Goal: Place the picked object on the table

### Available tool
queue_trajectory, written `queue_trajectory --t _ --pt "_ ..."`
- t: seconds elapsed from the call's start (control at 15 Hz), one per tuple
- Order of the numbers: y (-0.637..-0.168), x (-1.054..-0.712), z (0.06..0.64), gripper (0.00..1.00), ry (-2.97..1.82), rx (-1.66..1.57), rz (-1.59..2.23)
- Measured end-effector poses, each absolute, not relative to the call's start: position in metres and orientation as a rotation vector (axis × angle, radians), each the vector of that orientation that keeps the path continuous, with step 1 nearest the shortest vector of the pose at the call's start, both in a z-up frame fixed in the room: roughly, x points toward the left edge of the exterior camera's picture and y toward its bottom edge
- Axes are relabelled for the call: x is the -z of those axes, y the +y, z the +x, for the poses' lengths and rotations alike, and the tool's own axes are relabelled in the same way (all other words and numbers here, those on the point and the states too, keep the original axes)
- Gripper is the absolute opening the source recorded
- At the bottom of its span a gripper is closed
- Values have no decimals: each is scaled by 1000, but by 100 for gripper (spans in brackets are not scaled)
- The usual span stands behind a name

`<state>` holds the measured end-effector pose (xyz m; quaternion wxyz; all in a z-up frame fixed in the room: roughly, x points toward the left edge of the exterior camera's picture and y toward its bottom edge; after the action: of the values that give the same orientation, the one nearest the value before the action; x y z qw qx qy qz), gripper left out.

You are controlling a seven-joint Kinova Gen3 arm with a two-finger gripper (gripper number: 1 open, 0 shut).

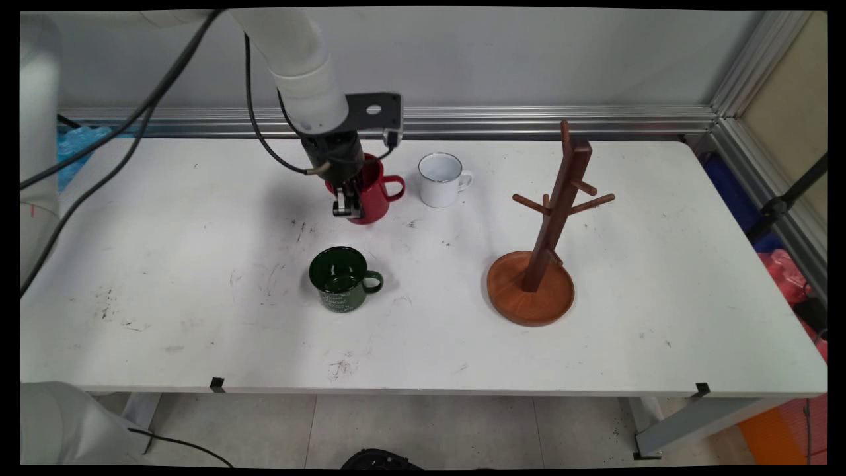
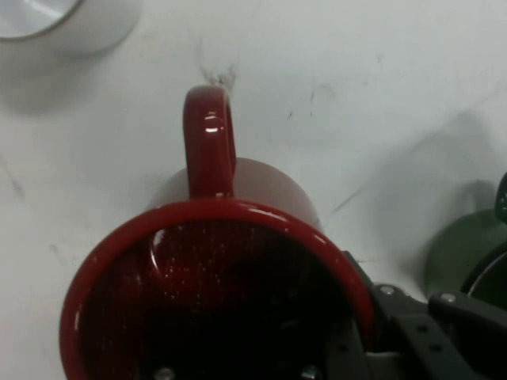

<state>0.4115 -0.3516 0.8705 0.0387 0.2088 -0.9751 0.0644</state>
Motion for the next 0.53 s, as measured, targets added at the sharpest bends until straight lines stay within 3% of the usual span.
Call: queue_trajectory --t 0.53 --pt "-362 -839 403 0 -3021 -168 643"
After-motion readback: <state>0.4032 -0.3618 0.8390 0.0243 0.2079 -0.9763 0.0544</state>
